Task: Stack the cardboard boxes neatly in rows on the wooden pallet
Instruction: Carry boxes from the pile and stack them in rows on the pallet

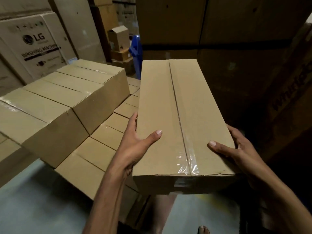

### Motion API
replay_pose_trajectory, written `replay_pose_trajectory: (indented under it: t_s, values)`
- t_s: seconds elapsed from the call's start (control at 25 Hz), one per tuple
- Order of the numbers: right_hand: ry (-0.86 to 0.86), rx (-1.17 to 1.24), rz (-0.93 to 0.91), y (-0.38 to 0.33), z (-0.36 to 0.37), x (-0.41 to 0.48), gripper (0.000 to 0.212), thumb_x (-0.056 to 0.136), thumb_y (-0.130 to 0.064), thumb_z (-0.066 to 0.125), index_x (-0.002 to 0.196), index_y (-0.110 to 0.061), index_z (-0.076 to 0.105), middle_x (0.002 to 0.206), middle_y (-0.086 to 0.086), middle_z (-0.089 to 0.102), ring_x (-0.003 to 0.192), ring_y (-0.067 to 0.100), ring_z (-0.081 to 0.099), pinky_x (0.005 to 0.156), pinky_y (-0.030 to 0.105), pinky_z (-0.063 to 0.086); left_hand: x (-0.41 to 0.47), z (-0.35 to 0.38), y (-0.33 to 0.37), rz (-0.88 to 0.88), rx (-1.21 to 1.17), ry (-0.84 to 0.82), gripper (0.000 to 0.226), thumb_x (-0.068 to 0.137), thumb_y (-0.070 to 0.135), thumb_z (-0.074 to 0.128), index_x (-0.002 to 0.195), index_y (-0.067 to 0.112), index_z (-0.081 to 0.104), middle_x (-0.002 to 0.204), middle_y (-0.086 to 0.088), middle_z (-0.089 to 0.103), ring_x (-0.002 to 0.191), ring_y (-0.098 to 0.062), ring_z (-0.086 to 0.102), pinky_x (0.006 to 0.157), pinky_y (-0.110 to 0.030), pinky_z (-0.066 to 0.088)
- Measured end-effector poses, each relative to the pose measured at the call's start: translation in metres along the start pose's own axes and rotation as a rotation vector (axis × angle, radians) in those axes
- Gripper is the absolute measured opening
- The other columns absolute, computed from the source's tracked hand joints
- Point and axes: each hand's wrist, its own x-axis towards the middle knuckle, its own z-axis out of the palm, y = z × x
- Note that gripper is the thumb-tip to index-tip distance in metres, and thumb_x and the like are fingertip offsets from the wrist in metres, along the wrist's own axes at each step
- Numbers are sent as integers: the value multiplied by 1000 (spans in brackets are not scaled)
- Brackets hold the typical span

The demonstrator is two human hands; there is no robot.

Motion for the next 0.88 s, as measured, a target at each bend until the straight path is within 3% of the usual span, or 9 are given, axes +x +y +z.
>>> replay_pose_trajectory:
  t_s: [0.08, 0.2, 0.44, 0.52, 0.64, 0.68, 0.76, 0.88]
  values:
    - [-46, -8, 2, -3, -30, 49, 90, 64, -39, 93, 141, -40, 46, 118, -23, 61, 97, -6, 66, 79, 18, 49, 31, 33, 4, -34, -4, 37, 97, 79, 35, 87, 155, 43, 28, 142, 22, 50, 134, -6, 49, 118, -39, 38]
    - [-105, -30, 7, -14, -69, 118, 85, 67, -32, 81, 144, -30, 47, 116, -22, 62, 90, -16, 65, 72, 7, 48, 77, 73, 8, -73, -36, 87, 97, 77, 38, 88, 155, 43, 30, 146, 18, 53, 133, -8, 53, 115, -43, 43]
    - [-256, -105, 9, -31, -103, 258, 75, 82, -28, 79, 149, -29, 45, 116, -23, 60, 86, -16, 64, 66, 7, 48, 177, 114, 16, -121, -42, 198, 96, 72, 45, 88, 152, 46, 33, 146, 20, 52, 134, -8, 52, 115, -45, 43]
    - [-294, -108, 2, -35, -109, 308, 74, 82, -28, 79, 148, -30, 45, 117, -21, 61, 90, -11, 66, 68, 9, 49, 215, 125, 16, -108, -58, 231, 85, 80, 36, 84, 151, 44, 37, 136, 26, 57, 127, -2, 56, 113, -41, 44]
    - [-352, -131, -31, -39, -108, 387, 74, 81, -29, 79, 147, -31, 45, 120, -18, 63, 92, -11, 67, 70, 13, 50, 276, 140, 12, -113, -65, 300, 84, 89, 23, 76, 156, 38, 29, 118, 40, 50, 108, 21, 53, 109, -24, 40]
    - [-368, -133, -33, -41, -105, 414, 73, 82, -29, 80, 146, -31, 46, 121, -18, 63, 92, -12, 66, 72, 14, 49, 299, 140, 10, -115, -76, 310, 88, 89, 22, 78, 158, 37, 26, 124, 37, 50, 111, 20, 53, 110, -25, 40]
    - [-397, -131, -24, -47, -99, 467, 69, 83, -27, 80, 144, -32, 47, 119, -19, 63, 92, -11, 67, 74, 14, 48, 345, 138, 6, -136, -95, 331, 96, 81, 27, 84, 157, 41, 27, 143, 22, 52, 127, 1, 56, 114, -38, 42]
    - [-430, -137, -22, -61, -91, 523, 62, 86, -23, 78, 139, -32, 47, 115, -20, 62, 86, -15, 66, 67, 7, 49, 394, 137, 17, -125, -96, 341, 89, 77, 29, 85, 152, 39, 37, 143, 18, 57, 129, -8, 57, 114, -44, 44]
